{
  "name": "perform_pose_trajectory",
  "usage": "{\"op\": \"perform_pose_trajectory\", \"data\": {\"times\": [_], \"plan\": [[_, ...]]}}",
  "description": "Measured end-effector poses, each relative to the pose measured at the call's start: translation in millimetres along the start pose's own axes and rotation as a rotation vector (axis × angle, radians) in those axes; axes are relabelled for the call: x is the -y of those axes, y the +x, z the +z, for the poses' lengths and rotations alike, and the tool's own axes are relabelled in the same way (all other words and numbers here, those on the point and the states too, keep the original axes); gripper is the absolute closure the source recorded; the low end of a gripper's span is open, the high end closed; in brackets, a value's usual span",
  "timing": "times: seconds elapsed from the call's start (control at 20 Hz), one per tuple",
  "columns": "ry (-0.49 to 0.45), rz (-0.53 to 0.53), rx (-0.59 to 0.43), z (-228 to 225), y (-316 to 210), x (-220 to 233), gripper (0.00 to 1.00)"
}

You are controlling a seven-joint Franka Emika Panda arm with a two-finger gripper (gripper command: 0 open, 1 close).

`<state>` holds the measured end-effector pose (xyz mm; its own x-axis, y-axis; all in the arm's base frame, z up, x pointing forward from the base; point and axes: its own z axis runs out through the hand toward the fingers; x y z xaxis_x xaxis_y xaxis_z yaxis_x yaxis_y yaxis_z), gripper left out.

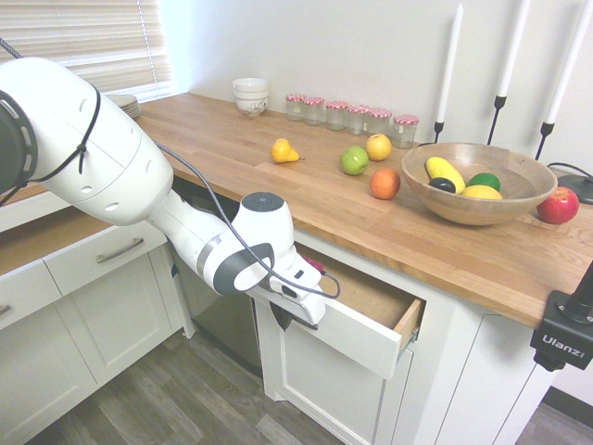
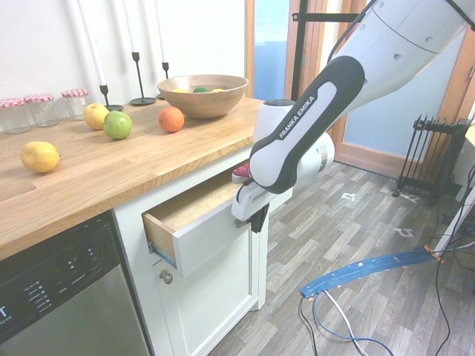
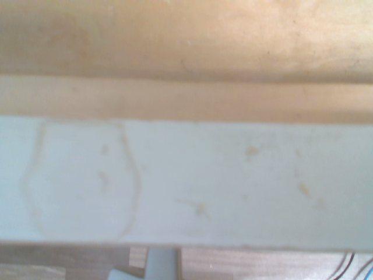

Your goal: Close the drawer

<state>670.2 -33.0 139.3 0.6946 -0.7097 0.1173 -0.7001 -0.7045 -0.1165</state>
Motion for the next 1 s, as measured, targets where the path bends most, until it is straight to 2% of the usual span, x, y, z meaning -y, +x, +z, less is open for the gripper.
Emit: {"op": "perform_pose_trajectory", "data": {"times": [0.7, 1.0], "plan": [[0.006, 0.032, -0.006, 13, 53, 28, 1.00], [0.008, 0.031, -0.005, 22, 60, 37, 1.00]]}}
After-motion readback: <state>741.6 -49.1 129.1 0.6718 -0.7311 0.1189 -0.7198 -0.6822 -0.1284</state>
